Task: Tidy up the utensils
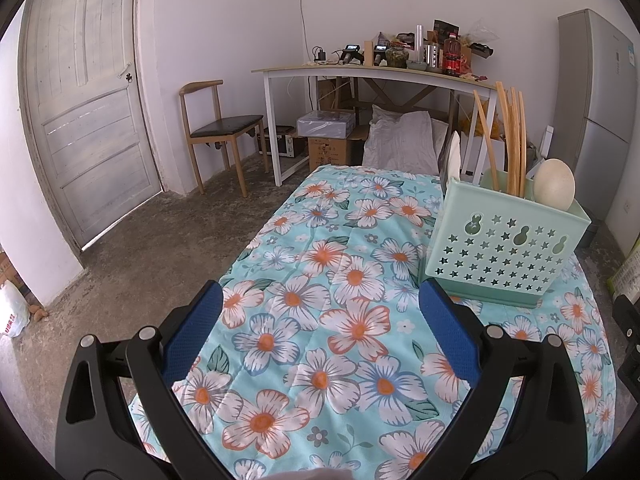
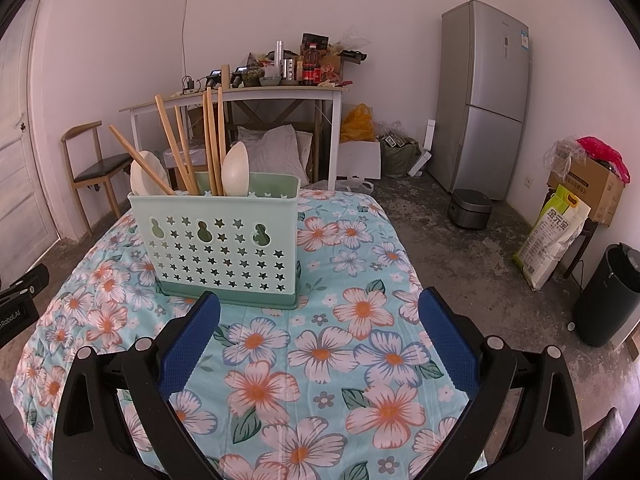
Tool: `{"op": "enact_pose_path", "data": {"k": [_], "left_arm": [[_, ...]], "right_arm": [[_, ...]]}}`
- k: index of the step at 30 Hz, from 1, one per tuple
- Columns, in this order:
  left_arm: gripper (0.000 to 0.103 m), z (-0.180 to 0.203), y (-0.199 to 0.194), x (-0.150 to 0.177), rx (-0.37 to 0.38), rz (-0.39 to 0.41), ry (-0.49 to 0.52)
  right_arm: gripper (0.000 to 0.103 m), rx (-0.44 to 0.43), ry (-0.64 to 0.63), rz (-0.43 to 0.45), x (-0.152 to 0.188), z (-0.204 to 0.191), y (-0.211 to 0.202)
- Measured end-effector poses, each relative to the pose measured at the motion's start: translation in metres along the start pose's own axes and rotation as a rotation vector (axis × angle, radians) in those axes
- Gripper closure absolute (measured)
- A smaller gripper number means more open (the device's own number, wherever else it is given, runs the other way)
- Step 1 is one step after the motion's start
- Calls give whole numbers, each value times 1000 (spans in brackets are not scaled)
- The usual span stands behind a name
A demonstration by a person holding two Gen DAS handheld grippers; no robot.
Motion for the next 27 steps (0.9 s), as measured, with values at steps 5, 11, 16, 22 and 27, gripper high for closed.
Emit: {"op": "enact_pose_path", "data": {"k": [5, 11, 16, 22, 27], "left_arm": [[8, 0, 0, 0, 0, -1, -1], [8, 0, 1, 0, 0, 0, -1], [8, 0, 1, 0, 0, 0, -1], [8, 0, 1, 0, 1, -1, -2], [8, 0, 1, 0, 2, -2, -3]], "right_arm": [[7, -1, 2, 0, 0, 1, 0], [7, -2, 2, 0, 0, 1, 0], [7, -5, 3, 0, -1, -2, 0], [7, -6, 4, 0, -1, -2, 0], [7, -6, 4, -2, -1, -1, 0]]}}
Point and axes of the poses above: each gripper's, at about its wrist camera, not at the fingertips, and y roughly the way its jaws point, z to its right, x to its underside, the point moved 7 cm from there along y, roughly the way its jaws point, and after that the axes turned 3 degrees about -y, right-handed, at the moved point
